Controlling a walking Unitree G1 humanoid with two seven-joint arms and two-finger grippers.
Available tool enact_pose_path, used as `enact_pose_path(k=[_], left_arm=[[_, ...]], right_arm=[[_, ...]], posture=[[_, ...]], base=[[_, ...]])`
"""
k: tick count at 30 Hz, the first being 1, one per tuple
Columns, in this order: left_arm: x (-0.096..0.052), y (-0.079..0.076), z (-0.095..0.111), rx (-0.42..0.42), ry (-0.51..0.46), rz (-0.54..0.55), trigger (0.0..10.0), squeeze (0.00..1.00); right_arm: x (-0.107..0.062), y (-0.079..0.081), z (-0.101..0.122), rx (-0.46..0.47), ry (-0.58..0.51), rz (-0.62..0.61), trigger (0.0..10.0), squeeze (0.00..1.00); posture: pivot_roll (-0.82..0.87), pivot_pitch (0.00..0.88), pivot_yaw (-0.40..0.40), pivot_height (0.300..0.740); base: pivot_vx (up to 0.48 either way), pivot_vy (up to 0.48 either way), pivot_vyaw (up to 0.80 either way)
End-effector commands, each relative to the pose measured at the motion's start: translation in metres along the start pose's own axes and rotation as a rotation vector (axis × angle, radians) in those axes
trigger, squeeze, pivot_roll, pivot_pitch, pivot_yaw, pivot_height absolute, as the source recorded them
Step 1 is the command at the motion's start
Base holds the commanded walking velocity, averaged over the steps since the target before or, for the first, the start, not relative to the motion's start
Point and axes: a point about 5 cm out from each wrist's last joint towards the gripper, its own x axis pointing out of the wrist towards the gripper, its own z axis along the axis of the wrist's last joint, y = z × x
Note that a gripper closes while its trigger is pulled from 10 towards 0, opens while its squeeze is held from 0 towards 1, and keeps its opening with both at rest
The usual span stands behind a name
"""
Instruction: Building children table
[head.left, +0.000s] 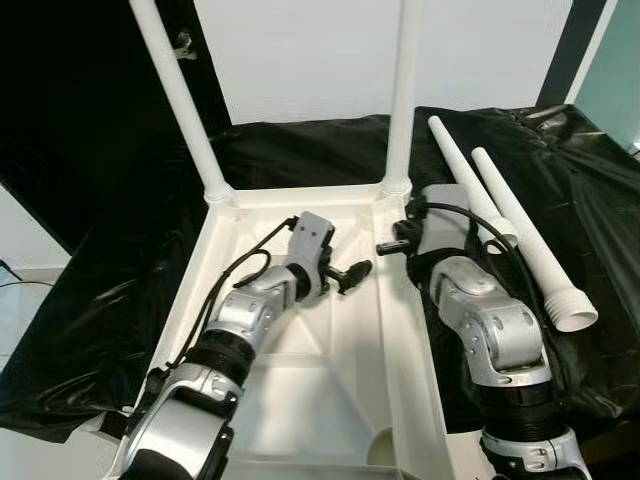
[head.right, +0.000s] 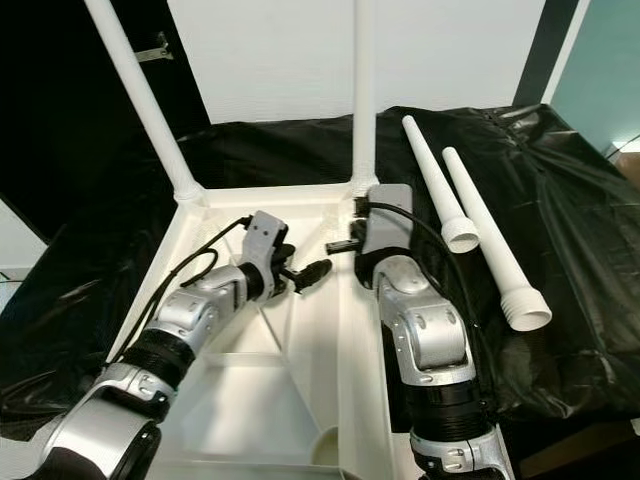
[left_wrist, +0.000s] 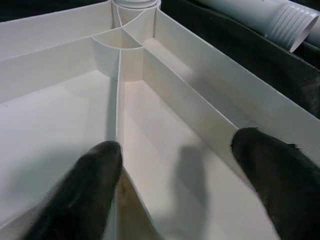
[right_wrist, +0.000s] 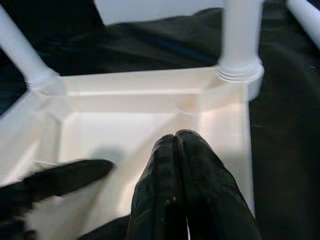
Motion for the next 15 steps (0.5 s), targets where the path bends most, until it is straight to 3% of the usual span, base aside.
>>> enact_pose_path(k=[1, 3, 4, 10, 11, 15], left_arm=[[0.007, -0.014, -0.021, -0.034, 0.100, -0.113, 0.9, 0.00], [0.009, -0.013, -0.022, -0.014, 0.120, -0.084, 0.6, 0.00], [0.010, -0.011, -0.024, -0.003, 0.131, -0.062, 10.0, 0.00], [0.011, -0.006, -0.031, -0.009, 0.157, -0.007, 10.0, 0.00], [0.012, -0.006, -0.034, -0.004, 0.169, 0.020, 9.6, 0.00], [0.016, -0.005, -0.041, 0.035, 0.197, 0.077, 10.0, 0.00]], right_arm=[[-0.001, 0.003, 0.004, 0.006, -0.003, 0.006, 10.0, 0.00], [-0.002, 0.000, 0.008, 0.004, -0.012, -0.006, 10.0, 0.00], [-0.003, -0.001, 0.009, 0.003, -0.017, -0.013, 10.0, 0.00], [-0.005, -0.004, 0.013, 0.000, -0.023, -0.028, 10.0, 0.00], [-0.005, -0.003, 0.014, -0.002, -0.025, -0.025, 10.0, 0.00], [-0.006, 0.000, 0.017, -0.005, -0.028, -0.013, 10.0, 0.00]], posture=[[-0.12, 0.004, 0.094, 0.740], [-0.12, 0.003, 0.096, 0.740], [-0.13, 0.003, 0.097, 0.740], [-0.13, 0.004, 0.093, 0.740], [-0.12, 0.003, 0.091, 0.740], [-0.12, 0.003, 0.088, 0.740]], base=[[0.000, 0.000, 0.00], [0.000, 0.000, 0.00], [0.000, 0.000, 0.00], [0.000, 0.000, 0.00], [0.000, 0.000, 0.00], [0.000, 0.000, 0.00]])
